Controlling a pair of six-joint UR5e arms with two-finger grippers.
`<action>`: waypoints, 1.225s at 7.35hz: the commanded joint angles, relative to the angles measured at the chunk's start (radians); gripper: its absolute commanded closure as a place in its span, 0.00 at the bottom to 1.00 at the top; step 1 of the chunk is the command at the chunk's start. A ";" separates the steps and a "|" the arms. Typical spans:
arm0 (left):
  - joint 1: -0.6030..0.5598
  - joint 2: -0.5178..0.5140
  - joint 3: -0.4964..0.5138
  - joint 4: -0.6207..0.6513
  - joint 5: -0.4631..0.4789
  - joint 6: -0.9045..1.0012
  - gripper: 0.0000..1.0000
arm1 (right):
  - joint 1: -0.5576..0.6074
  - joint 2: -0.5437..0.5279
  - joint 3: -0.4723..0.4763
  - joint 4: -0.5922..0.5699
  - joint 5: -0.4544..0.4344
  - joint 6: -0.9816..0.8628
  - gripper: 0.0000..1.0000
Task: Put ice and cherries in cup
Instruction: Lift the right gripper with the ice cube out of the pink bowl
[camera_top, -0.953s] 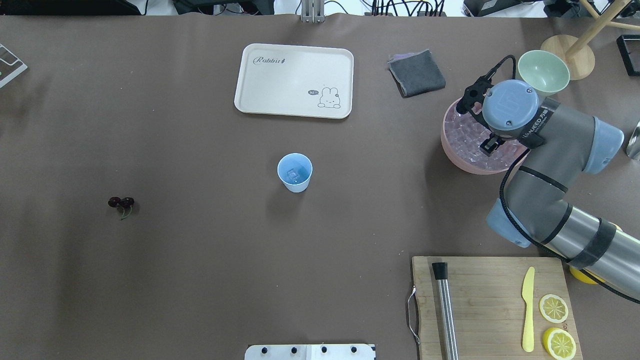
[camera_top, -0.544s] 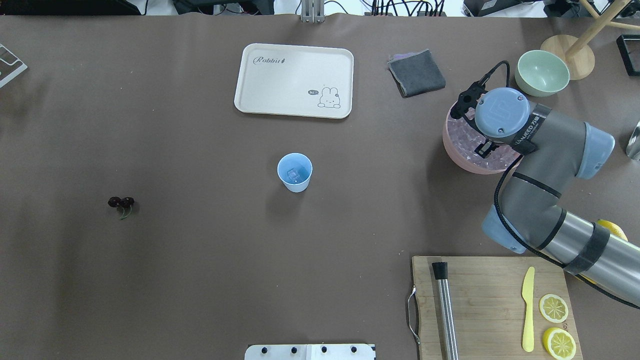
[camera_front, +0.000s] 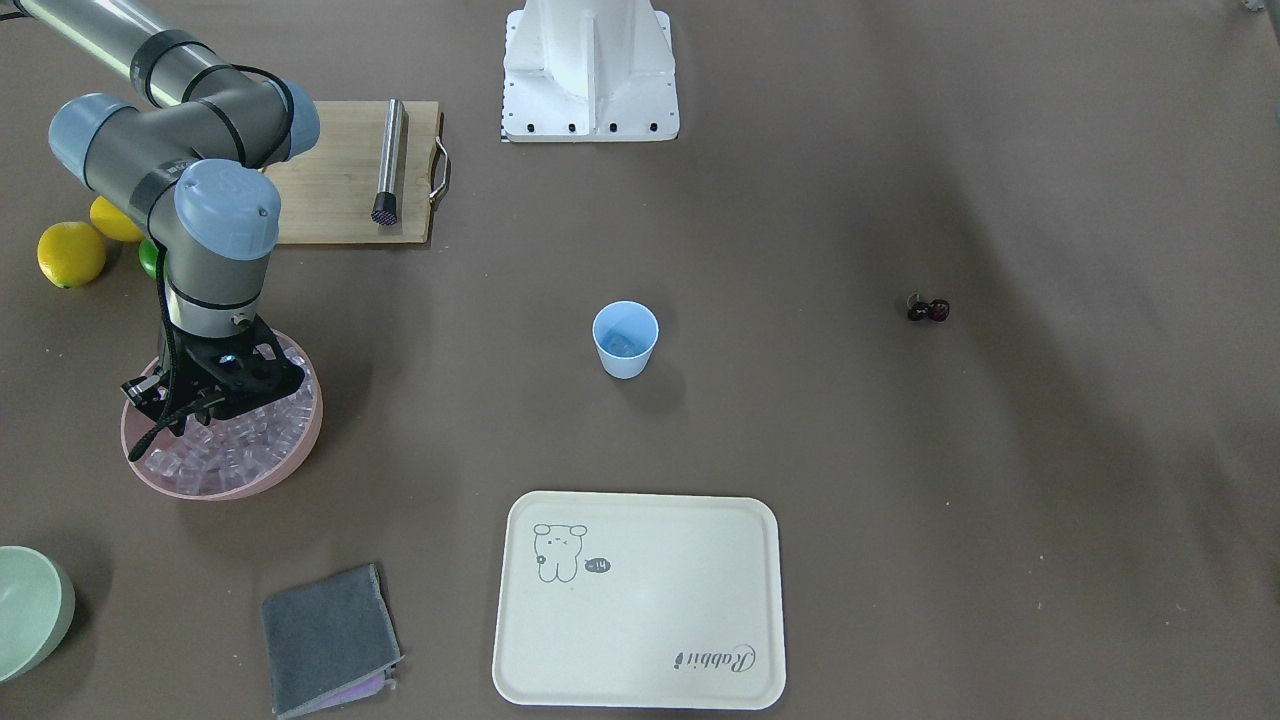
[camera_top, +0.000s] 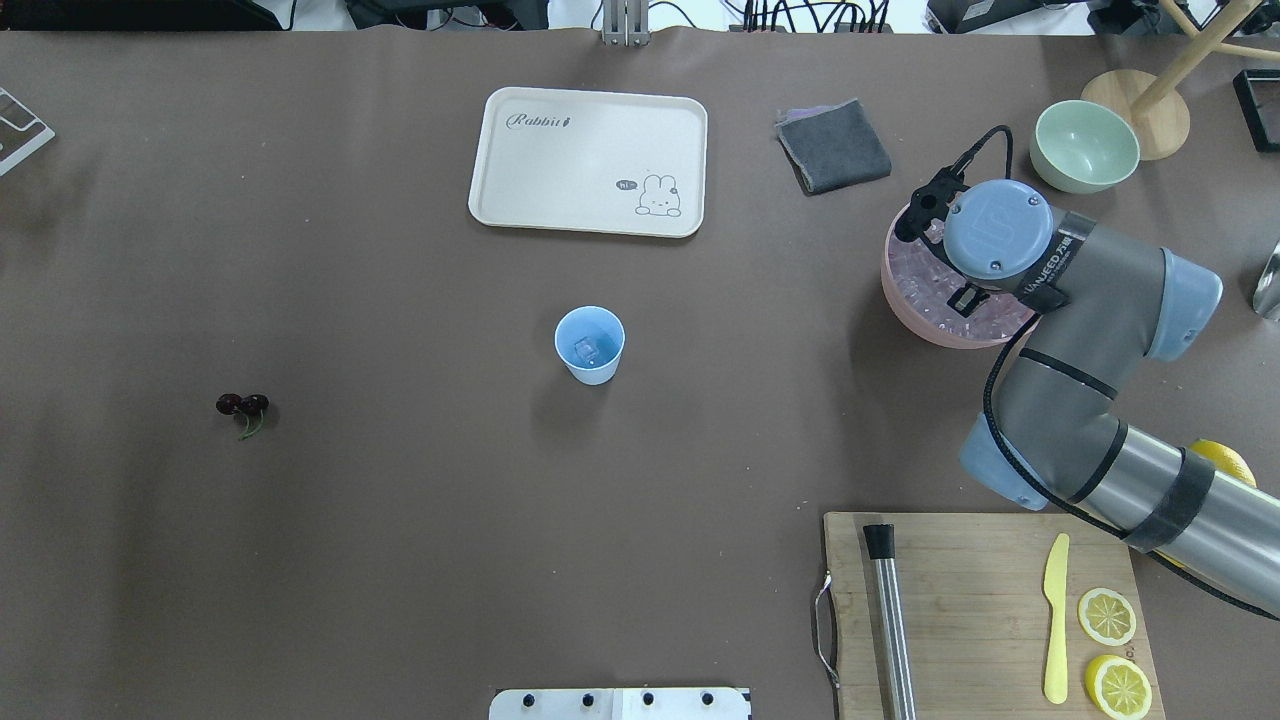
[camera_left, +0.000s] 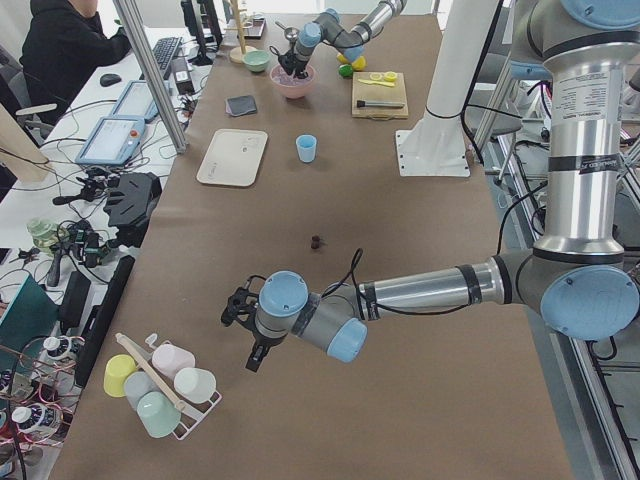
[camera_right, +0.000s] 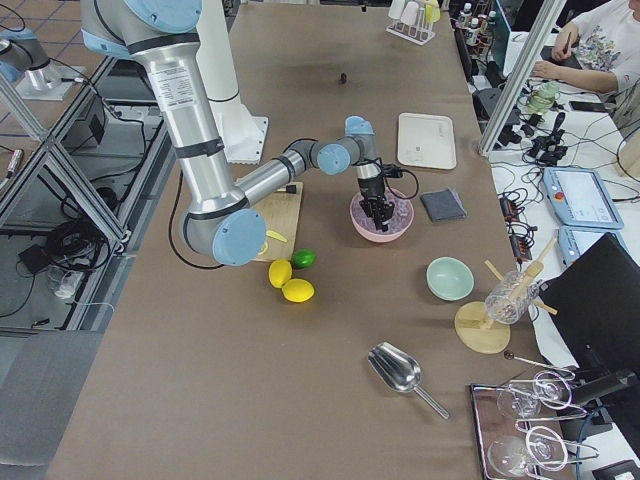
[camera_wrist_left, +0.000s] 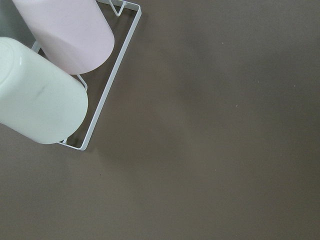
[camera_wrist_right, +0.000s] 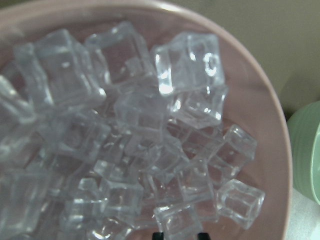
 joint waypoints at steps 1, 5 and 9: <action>0.000 0.001 0.012 -0.006 0.000 0.000 0.02 | 0.001 0.003 0.007 -0.001 0.001 0.001 1.00; 0.000 0.003 0.035 -0.052 0.000 0.000 0.02 | 0.038 0.005 0.063 -0.030 0.028 -0.007 1.00; 0.000 0.005 0.035 -0.069 0.000 0.000 0.02 | 0.101 0.134 0.190 -0.285 0.131 0.001 1.00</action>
